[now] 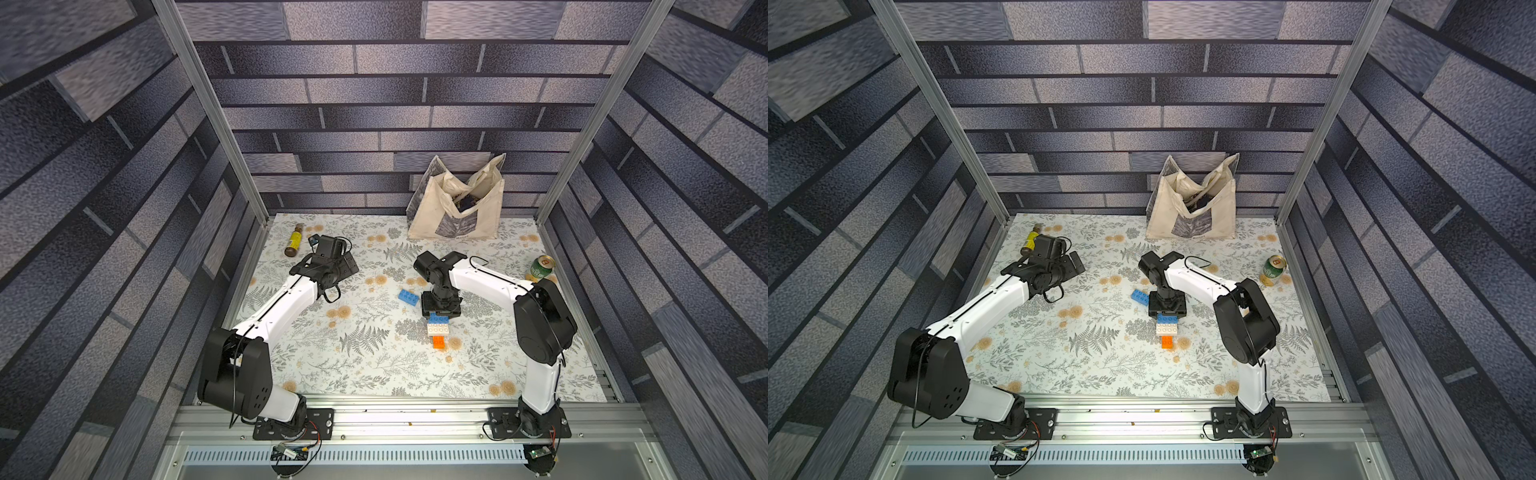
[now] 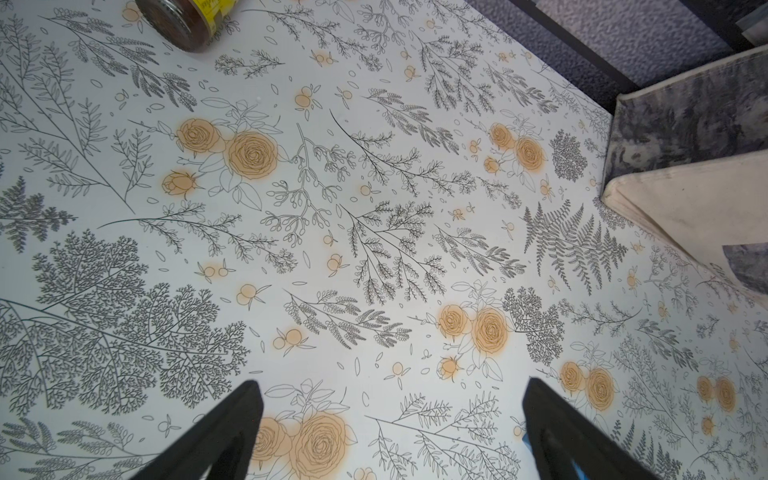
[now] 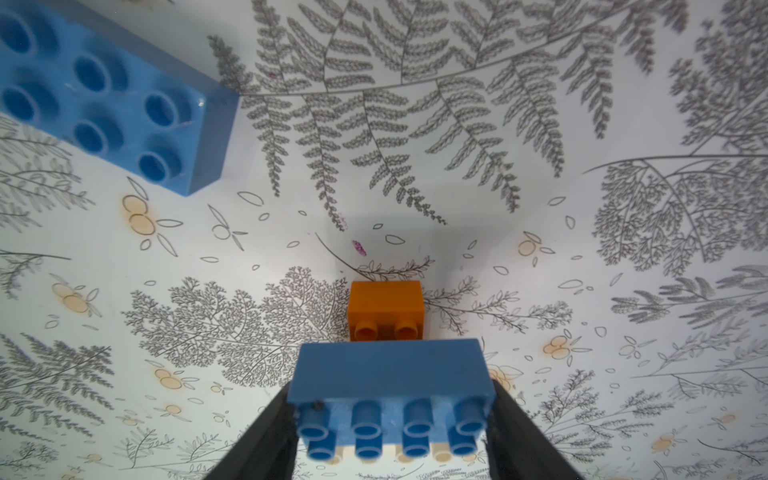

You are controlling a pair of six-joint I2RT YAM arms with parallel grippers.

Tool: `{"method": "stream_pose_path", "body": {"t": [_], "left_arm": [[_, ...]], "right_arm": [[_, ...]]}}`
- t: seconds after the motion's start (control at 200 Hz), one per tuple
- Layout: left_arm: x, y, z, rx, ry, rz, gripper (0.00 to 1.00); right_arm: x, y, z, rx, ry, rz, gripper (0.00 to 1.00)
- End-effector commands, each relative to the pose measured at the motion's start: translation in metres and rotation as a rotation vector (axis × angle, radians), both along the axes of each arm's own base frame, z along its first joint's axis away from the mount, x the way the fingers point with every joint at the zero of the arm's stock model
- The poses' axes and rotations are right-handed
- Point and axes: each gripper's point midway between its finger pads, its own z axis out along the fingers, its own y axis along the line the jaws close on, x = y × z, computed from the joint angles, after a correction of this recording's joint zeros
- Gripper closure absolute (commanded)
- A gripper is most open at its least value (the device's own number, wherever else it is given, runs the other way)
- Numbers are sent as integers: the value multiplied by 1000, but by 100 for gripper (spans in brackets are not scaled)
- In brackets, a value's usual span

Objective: Assemble a rectangle with lego
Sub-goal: Assemble the lego brick with the lego brick.

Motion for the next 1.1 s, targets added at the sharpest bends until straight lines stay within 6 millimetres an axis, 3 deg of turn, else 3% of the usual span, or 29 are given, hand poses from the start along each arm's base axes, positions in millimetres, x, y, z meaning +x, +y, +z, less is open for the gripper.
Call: {"method": "stream_pose_path", "body": {"t": [0.0,0.867,1.092], "left_arm": [[4,-1,0,-10,-6,-3,0],[2,1,-1,-2,-1,2,0],[4,0,0,-3,-4,0,0]], "right_arm": [[-4,2,-3,-8,22,4,78],[-16,-2,-30,-42,90,-5,81],[-13,2,-22,-35,79,-18,82]]}}
